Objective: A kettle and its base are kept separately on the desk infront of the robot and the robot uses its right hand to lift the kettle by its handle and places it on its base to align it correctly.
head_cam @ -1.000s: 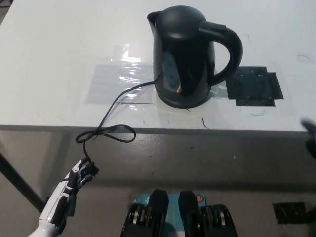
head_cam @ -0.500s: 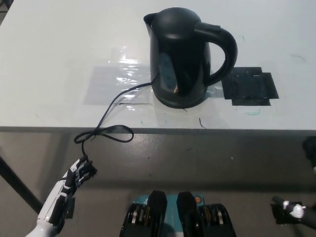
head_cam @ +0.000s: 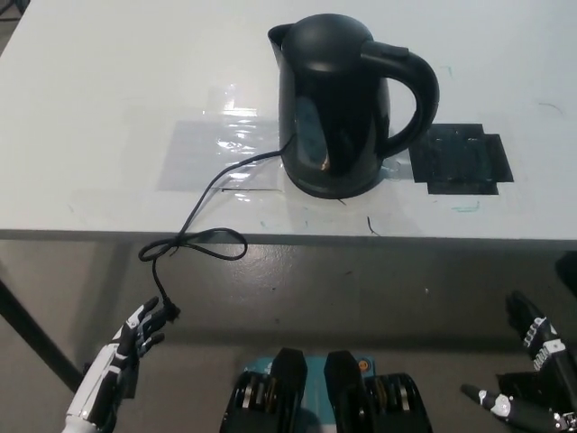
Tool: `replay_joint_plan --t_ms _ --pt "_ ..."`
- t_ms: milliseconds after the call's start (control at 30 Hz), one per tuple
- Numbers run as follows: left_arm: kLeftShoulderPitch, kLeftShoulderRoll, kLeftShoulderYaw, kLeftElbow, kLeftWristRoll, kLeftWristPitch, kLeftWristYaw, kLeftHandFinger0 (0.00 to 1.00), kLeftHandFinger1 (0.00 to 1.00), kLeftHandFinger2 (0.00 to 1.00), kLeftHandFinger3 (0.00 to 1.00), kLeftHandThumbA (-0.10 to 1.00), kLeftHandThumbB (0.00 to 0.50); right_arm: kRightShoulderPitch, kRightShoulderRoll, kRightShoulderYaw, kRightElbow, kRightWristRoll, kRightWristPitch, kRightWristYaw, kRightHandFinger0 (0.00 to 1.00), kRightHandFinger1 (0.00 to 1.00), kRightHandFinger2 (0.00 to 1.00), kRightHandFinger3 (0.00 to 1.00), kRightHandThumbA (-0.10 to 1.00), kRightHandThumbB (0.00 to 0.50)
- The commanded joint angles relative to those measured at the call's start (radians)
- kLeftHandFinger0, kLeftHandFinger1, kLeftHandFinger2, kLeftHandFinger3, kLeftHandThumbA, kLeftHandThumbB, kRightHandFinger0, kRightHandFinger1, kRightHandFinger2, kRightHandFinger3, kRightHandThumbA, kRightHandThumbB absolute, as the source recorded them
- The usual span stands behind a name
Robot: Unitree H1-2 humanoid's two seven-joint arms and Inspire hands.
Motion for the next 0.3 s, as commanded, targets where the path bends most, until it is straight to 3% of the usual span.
replay_joint_plan --t_ms 0,267 --pt "0.001 0.006 0.001 -0.029 -0.002 -0.036 -0.007 1.0 1.0 1.0 1.0 1.0 0.247 -0.01 -0.015 0.007 0.004 0.004 -0.03 0.025 1.0 1.0 1.0 1.0 1.0 0.315" --pt "-0.011 0.005 0.002 -0.02 0.002 -0.028 -0.003 1.0 1.0 1.0 1.0 1.0 0.268 -0.03 -0.018 0.006 0.033 -0.006 -0.026 0.024 1.0 1.0 1.0 1.0 1.0 0.309"
